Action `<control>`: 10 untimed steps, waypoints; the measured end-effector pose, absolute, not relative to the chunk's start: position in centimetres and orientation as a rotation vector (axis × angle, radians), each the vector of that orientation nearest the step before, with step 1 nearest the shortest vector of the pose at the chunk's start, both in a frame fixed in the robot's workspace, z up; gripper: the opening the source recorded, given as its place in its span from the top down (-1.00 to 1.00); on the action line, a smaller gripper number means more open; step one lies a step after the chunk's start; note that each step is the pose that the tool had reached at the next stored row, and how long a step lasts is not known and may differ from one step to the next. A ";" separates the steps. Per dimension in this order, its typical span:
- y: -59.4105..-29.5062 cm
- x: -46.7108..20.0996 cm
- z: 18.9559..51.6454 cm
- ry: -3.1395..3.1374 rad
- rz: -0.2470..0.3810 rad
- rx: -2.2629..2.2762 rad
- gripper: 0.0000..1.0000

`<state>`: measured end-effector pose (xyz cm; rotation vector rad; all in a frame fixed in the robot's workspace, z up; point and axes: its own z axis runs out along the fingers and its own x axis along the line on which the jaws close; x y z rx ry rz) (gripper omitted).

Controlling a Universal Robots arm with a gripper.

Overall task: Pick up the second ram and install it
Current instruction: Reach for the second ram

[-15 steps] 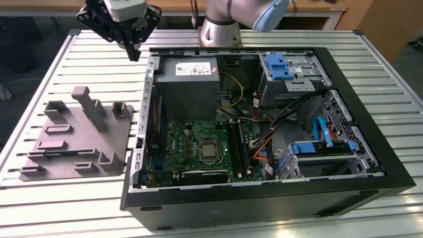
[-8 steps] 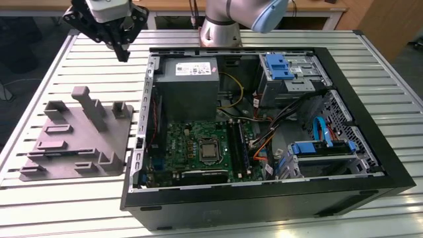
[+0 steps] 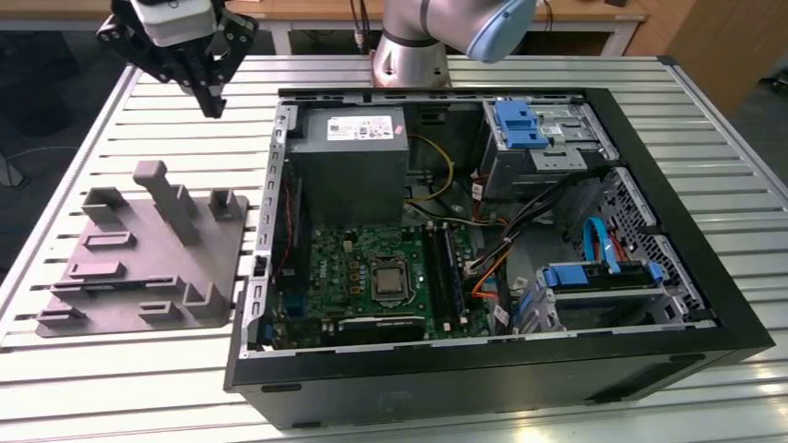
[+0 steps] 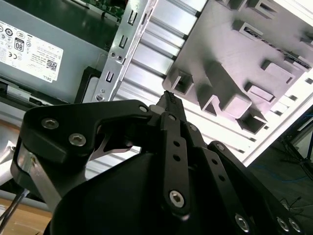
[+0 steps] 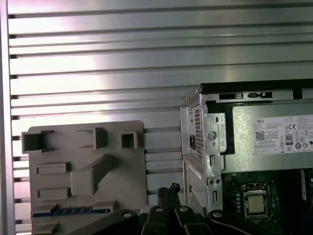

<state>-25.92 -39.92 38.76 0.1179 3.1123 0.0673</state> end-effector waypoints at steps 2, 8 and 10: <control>-39.9 -26.1 38.7 3.112 0.068 0.118 0.79; -40.0 -26.3 38.6 3.113 0.067 0.118 0.79; -40.0 -26.3 38.5 3.112 0.067 0.118 0.79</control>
